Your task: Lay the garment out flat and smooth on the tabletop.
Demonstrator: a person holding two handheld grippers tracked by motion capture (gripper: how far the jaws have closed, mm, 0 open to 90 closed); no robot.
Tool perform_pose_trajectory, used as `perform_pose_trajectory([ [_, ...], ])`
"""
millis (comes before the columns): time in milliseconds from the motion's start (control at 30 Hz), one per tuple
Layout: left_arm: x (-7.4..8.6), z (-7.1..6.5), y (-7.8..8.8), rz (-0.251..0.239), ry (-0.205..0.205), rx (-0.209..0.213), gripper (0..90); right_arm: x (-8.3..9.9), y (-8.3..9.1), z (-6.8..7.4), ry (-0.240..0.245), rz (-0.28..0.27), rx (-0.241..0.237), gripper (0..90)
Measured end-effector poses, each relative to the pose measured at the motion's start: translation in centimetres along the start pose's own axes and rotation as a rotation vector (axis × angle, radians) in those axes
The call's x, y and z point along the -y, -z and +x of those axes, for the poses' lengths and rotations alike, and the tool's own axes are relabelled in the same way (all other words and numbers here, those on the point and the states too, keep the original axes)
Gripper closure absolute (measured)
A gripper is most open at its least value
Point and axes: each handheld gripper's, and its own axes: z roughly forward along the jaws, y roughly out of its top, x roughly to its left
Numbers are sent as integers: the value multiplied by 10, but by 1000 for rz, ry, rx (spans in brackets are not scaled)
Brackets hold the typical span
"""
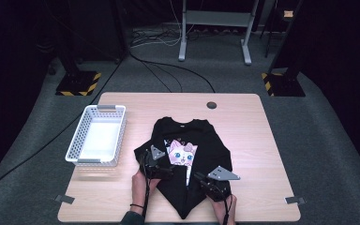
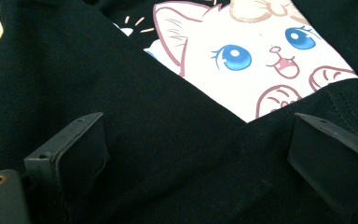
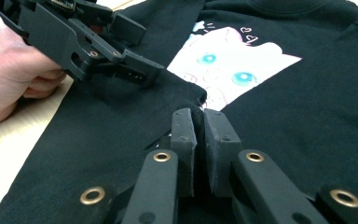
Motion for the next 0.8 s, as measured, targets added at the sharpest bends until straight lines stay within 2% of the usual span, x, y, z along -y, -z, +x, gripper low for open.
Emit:
perform_pose_trajectory([
  [500, 0, 0, 0, -3, -2, 0, 61, 3, 33, 1, 6, -21, 21, 827],
  [800, 0, 0, 0, -3, -3, 0, 61, 6, 44, 0, 0, -26, 35, 827],
])
